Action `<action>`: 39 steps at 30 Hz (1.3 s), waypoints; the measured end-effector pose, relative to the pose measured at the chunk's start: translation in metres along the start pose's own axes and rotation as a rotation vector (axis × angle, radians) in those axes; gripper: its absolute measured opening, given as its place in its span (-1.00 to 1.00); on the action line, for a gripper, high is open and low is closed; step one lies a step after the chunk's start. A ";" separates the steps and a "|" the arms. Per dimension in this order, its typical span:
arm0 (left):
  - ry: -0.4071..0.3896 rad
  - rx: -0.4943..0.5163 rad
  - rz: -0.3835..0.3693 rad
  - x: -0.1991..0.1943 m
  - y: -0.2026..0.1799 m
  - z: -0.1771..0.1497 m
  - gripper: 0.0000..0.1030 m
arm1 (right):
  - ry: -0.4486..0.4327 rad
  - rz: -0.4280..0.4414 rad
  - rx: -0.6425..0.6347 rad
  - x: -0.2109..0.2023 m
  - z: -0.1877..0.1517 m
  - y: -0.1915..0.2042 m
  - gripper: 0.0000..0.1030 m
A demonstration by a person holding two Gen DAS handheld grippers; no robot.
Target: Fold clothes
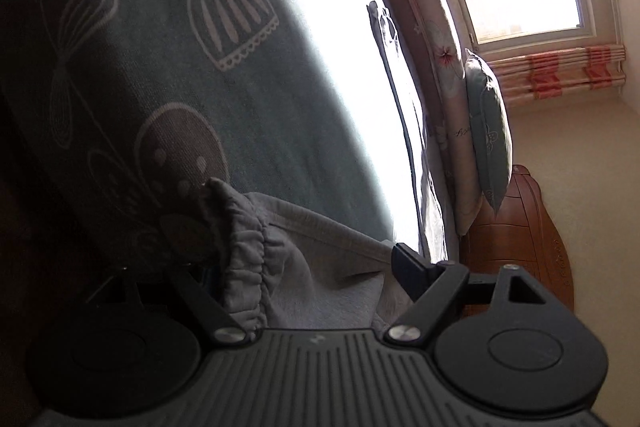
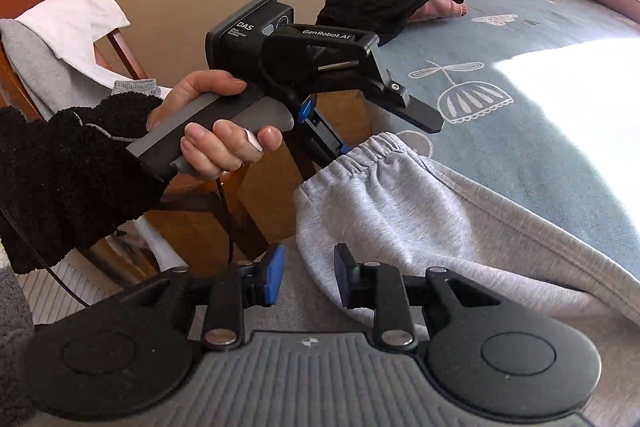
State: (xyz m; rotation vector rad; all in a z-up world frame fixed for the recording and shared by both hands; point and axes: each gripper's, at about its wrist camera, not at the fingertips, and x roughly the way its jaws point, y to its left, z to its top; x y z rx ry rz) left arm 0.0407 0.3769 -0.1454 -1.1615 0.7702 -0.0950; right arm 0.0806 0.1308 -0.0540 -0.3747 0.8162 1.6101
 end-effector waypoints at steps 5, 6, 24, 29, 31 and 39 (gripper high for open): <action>0.017 0.114 0.089 0.006 -0.017 -0.004 0.19 | -0.081 -0.077 0.074 -0.033 -0.009 -0.016 -0.24; 0.020 0.131 0.109 0.006 -0.019 -0.005 -0.12 | -0.095 -0.097 0.091 -0.039 -0.012 -0.021 -0.17; -0.156 0.435 0.333 -0.007 -0.095 0.032 -0.80 | -0.334 -0.604 0.592 -0.156 -0.131 -0.085 0.41; -0.181 0.483 0.368 0.002 -0.114 0.057 -0.80 | -0.392 -0.686 0.693 -0.180 -0.165 -0.081 0.42; -0.193 0.494 0.371 0.004 -0.120 0.063 -0.80 | -0.416 -0.708 0.712 -0.188 -0.174 -0.076 0.42; -0.263 0.488 0.385 0.009 -0.135 0.075 -0.80 | -0.476 -0.817 0.754 -0.217 -0.195 -0.067 0.45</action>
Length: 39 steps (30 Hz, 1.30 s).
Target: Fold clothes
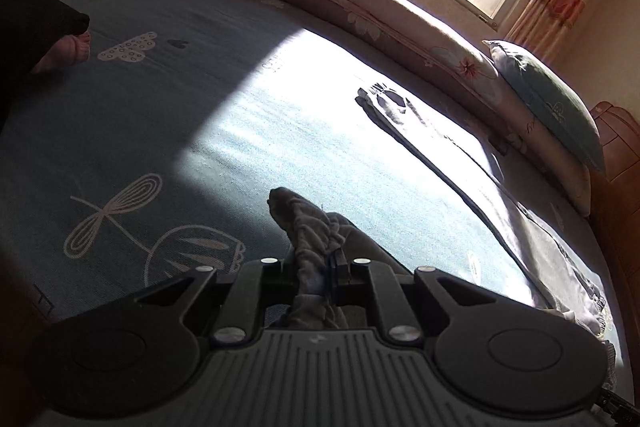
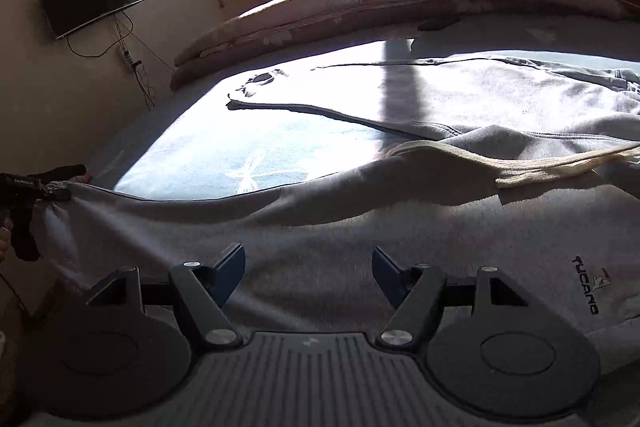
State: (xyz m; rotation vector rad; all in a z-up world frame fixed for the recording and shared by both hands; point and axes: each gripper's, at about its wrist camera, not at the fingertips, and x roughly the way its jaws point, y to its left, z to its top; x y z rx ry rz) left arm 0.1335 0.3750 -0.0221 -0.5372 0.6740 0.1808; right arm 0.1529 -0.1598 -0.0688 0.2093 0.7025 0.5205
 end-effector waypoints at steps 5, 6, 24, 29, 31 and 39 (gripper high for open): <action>-0.056 0.026 -0.018 -0.012 -0.010 0.008 -0.79 | -0.053 -0.075 0.058 -0.018 0.000 -0.024 0.46; -0.044 0.033 -0.005 -0.009 -0.011 0.008 -0.79 | -0.063 -0.090 0.073 -0.021 -0.001 -0.030 0.46; 0.230 -0.123 0.129 0.073 0.043 -0.029 -0.77 | -0.302 -0.700 0.725 -0.115 -0.032 -0.218 0.47; 0.235 -0.136 0.140 0.072 0.043 -0.030 -0.76 | -0.319 -0.689 0.785 -0.108 -0.043 -0.260 0.50; 0.237 -0.140 0.144 0.073 0.043 -0.029 -0.76 | -0.308 -0.694 0.726 -0.100 -0.039 -0.262 0.46; 0.248 -0.138 0.168 0.073 0.040 -0.027 -0.75 | -0.329 -0.605 0.736 -0.103 -0.043 -0.268 -0.77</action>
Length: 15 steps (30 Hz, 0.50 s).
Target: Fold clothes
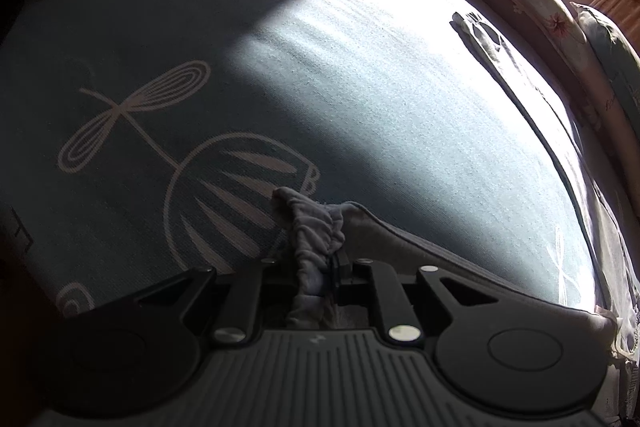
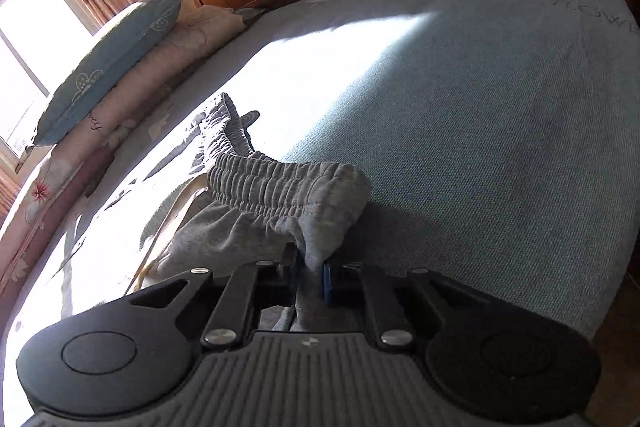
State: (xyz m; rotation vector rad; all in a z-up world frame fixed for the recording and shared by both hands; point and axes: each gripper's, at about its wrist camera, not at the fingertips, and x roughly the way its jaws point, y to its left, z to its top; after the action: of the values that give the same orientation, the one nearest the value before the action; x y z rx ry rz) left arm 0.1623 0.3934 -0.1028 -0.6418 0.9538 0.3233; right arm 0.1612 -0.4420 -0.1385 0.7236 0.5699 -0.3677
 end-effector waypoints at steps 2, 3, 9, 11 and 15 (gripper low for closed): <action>0.003 0.006 0.003 -0.001 0.000 0.000 -0.75 | -0.029 0.023 -0.003 -0.017 0.000 -0.001 -0.80; 0.004 0.009 0.004 -0.001 0.000 0.001 -0.75 | -0.036 0.021 0.002 -0.023 0.001 -0.001 -0.80; 0.011 -0.007 -0.004 -0.003 0.004 0.000 -0.75 | 0.009 -0.088 -0.033 -0.022 -0.003 0.004 -0.55; 0.008 -0.010 -0.007 -0.004 0.005 -0.001 -0.75 | -0.028 -0.087 0.001 -0.032 -0.005 0.006 -0.41; 0.002 -0.013 -0.009 -0.002 0.005 -0.001 -0.73 | 0.026 -0.011 0.109 -0.053 -0.025 0.009 -0.14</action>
State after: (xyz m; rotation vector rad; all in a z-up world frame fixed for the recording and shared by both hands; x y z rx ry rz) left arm 0.1579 0.3964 -0.1029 -0.6578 0.9511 0.3212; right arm 0.1153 -0.4112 -0.1171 0.8308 0.5815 -0.4022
